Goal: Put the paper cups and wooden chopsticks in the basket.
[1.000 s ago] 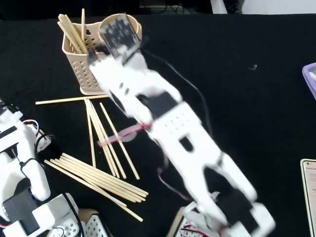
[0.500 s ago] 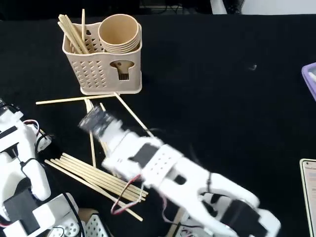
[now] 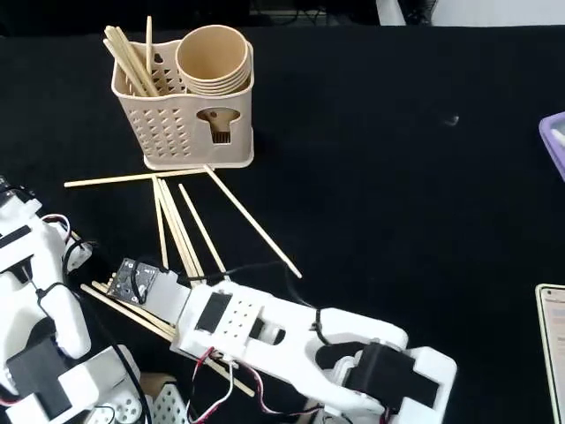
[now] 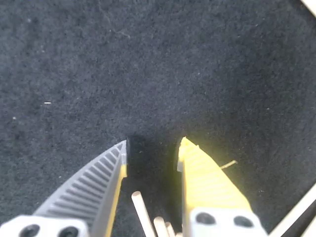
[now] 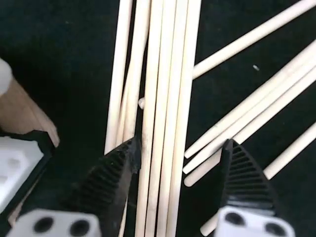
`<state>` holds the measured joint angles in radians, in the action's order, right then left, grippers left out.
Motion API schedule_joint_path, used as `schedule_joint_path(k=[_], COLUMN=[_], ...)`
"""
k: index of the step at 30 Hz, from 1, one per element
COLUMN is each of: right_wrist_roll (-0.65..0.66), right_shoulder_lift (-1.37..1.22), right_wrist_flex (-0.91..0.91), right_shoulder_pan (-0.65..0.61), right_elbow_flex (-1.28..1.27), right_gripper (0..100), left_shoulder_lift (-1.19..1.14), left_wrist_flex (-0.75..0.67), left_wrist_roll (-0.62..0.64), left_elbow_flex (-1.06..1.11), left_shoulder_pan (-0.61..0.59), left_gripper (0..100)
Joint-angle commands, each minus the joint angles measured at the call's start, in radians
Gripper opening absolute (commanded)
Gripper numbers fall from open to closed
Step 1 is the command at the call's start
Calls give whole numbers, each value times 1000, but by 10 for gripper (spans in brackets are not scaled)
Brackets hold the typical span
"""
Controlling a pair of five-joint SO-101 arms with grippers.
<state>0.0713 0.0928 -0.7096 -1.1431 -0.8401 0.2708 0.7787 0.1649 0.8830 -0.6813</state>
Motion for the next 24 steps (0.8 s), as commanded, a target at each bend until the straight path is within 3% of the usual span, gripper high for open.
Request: schedule_joint_path(k=[1, 7, 11, 18, 24], right_wrist_roll=[5, 32, 167, 172, 172], right_shoulder_lift=[-33, 35, 114, 217, 143], right_wrist_flex=[20, 20, -3, -75, -2], right_shoulder_pan=[28, 64, 66, 80, 34], right_elbow_flex=[44, 47, 25, 21, 7], right_gripper=[246, 17, 9, 14, 15], left_shoulder_lift=[15, 15, 15, 15, 15], left_wrist_flex=[-9, -9, -9, -9, -9], left_wrist_roll=[5, 5, 5, 5, 5], left_elbow_flex=[-19, -19, -19, -21, -22], left_shoulder_pan=[-10, -10, -10, -10, -10], left_gripper=[177, 177, 177, 177, 177])
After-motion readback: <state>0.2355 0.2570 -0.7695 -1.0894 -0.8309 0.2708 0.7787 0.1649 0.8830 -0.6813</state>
